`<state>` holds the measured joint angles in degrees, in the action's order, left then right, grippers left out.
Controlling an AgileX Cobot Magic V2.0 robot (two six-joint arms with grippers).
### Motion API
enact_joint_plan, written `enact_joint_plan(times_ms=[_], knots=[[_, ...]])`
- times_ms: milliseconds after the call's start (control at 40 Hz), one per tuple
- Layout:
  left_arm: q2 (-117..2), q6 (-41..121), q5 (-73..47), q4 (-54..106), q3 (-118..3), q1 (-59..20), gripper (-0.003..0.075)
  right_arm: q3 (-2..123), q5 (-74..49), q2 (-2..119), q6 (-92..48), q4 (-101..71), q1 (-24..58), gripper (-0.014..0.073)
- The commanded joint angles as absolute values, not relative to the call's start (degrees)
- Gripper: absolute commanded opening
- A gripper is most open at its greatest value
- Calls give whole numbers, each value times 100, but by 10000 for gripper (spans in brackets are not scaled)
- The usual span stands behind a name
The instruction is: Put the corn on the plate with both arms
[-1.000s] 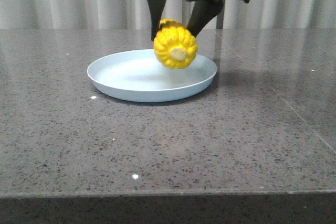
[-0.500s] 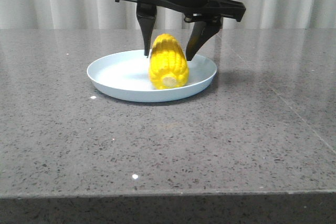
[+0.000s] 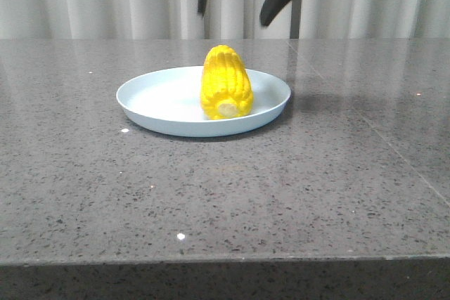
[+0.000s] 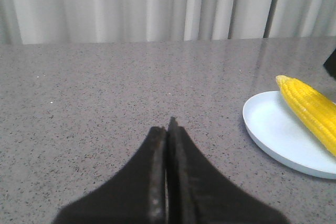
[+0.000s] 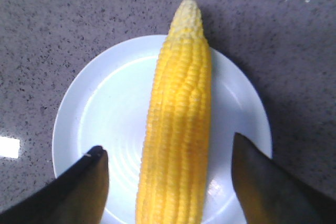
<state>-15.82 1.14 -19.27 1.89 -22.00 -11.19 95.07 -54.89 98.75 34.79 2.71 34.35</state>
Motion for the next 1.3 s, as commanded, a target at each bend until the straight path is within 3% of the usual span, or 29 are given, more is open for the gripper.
enact_joint_plan(times_ms=[0, 350, 625, 1275], knots=[[-1635, 122, -1460, 193, -2361, -1101, -13, 9702, -5517, 9350, 3239, 407, 3236, 415], [-1635, 122, -1460, 193, -2361, -1101, -13, 9507, -6683, 8831, 2835, 407, 2063, -76], [-1635, 122, -1460, 193, -2361, -1101, -13, 8092, -6188, 7537, 2019, 658, 1580, -60], [-1635, 122, -1460, 193, -2361, -1101, -13, 2982, -2360, 2549, 2019, 1513, 1580, -60]])
